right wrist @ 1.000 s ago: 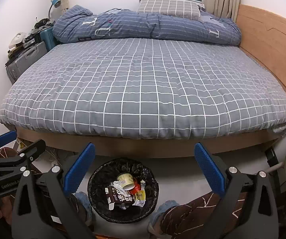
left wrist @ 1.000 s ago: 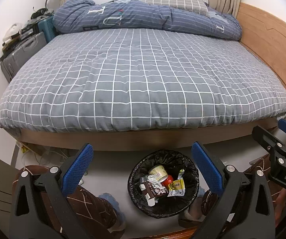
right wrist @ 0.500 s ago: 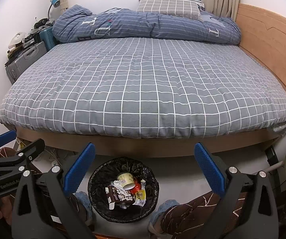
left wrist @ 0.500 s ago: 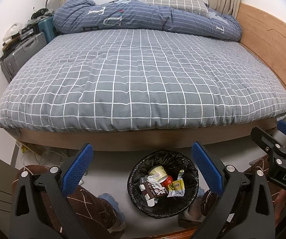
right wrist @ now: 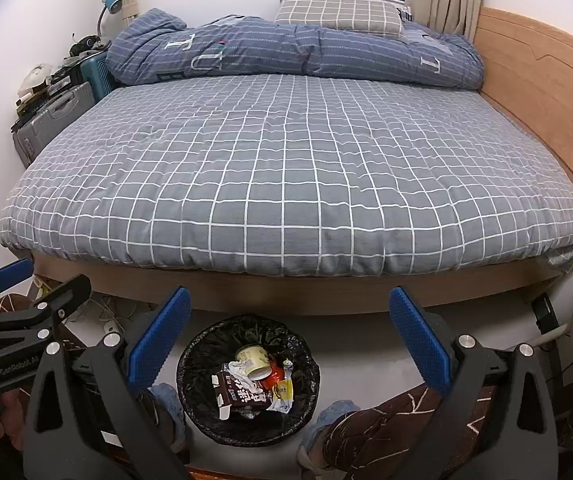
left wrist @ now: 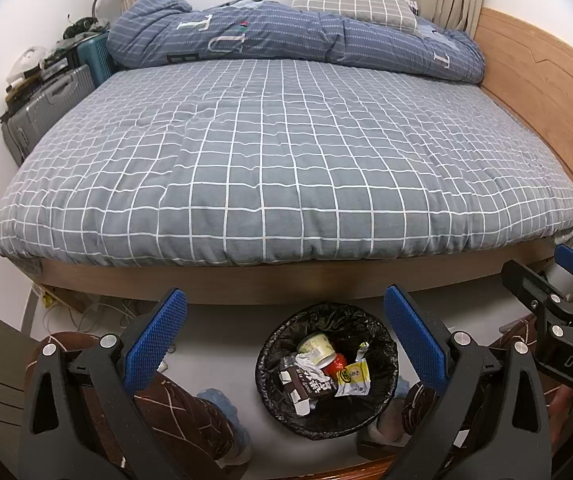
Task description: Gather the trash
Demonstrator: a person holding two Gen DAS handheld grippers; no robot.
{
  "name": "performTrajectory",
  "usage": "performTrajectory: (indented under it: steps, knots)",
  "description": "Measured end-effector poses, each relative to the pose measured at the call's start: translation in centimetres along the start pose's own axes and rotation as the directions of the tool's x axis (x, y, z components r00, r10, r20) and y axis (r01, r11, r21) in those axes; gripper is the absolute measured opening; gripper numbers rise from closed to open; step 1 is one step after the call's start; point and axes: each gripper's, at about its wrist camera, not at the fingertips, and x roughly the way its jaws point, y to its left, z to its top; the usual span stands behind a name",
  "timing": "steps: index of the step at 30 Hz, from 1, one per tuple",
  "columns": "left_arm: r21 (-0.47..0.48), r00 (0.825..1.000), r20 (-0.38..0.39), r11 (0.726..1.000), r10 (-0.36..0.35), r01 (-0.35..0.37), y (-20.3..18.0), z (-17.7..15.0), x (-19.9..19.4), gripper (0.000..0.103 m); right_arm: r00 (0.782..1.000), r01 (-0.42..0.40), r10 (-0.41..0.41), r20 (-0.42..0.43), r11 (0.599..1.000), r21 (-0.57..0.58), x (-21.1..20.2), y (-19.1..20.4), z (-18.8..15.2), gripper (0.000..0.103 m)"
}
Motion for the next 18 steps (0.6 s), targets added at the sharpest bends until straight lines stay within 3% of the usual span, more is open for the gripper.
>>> performTrajectory:
  steps: [18]
  knots:
    - [-0.002, 0.999, -0.003, 0.999, 0.045, -0.045, -0.01, 0.03, 0.12, 0.097, 1.0, -0.002, 0.002, -0.002, 1.0, -0.002, -0.13, 0.26, -0.04, 0.095]
